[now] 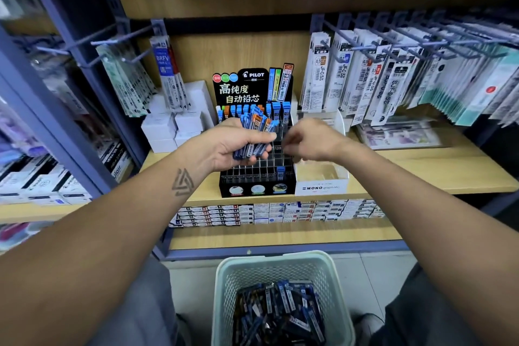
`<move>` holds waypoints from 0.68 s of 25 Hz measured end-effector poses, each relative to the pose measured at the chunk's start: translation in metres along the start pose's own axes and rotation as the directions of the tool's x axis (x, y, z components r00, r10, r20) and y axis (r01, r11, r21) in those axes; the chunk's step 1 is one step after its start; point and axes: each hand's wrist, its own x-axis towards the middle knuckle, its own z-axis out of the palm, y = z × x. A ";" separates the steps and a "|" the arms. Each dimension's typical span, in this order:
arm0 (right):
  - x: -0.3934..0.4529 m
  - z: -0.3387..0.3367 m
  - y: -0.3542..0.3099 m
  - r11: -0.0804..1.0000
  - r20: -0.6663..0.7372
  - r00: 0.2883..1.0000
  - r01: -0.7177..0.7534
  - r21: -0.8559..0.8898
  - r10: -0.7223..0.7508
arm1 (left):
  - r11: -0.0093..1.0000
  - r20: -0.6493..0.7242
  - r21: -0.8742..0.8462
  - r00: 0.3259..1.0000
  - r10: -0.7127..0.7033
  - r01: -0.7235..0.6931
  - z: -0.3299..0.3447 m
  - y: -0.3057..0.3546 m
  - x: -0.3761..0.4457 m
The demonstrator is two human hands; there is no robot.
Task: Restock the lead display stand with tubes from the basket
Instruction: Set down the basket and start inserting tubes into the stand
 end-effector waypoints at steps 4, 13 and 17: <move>-0.013 -0.021 -0.008 0.596 0.038 0.996 -0.081 0.799 0.085 | 0.994 0.007 0.081 0.997 0.073 -0.074 0.007 0.004 0.002; -0.007 -0.022 -0.003 0.543 0.009 0.993 -0.072 0.837 0.117 | 0.997 -0.019 0.053 0.999 0.051 -0.050 0.006 -0.002 0.004; 0.000 -0.019 -0.006 0.569 -0.015 0.994 -0.052 0.820 0.112 | 0.999 -0.041 0.036 0.999 0.012 -0.011 -0.006 -0.001 0.004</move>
